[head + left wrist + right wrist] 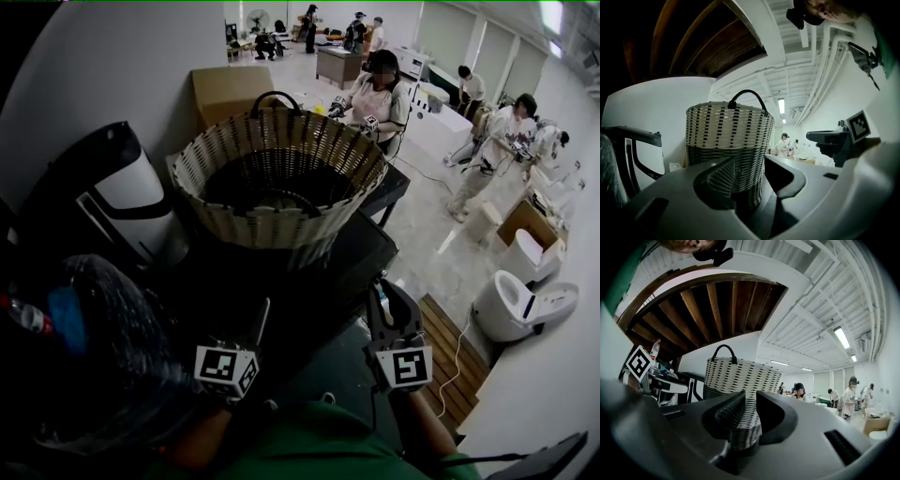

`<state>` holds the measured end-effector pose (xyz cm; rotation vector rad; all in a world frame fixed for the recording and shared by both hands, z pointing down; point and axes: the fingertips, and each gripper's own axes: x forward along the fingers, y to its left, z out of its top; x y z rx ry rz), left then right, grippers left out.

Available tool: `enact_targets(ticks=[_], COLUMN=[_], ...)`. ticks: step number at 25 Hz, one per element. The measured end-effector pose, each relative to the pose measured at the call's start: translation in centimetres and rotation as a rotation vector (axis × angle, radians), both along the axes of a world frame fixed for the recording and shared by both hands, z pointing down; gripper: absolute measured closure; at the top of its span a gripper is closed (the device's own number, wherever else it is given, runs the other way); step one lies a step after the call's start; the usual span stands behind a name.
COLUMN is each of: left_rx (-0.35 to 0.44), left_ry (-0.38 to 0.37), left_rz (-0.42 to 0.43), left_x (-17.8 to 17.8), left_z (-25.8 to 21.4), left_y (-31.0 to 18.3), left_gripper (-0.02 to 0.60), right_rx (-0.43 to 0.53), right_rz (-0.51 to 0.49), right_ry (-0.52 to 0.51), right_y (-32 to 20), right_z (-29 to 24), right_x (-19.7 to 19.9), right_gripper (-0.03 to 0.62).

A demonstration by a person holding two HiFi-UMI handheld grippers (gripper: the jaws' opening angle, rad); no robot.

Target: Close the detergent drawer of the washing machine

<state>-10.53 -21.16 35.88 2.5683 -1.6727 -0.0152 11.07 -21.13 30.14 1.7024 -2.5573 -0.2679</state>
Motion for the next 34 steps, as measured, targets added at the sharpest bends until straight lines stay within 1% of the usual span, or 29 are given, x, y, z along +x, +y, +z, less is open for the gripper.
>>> enact_targets(ticks=[17,26,34], left_rx=[-0.011,-0.03,-0.031], left_ry=[-0.003,-0.012,-0.016], left_rz=[0.002,-0.002,0.0], left_x=[0.0,0.2,1.1], left_z=[0.5,1.3,1.4], left_y=[-1.1,-1.1,-1.2], left_gripper=[0.376,0.376,0.376], right_rx=[-0.014,-0.031,-0.037], right_rz=[-0.004,-0.008,-0.017], right_ry=[-0.013,-0.014,-0.02], right_y=[-0.8,-0.8,-0.8], right_z=[0.7,1.6,2.0], right_x=[-0.1,0.1,0.7], right_gripper=[0.514,0.514,0.514])
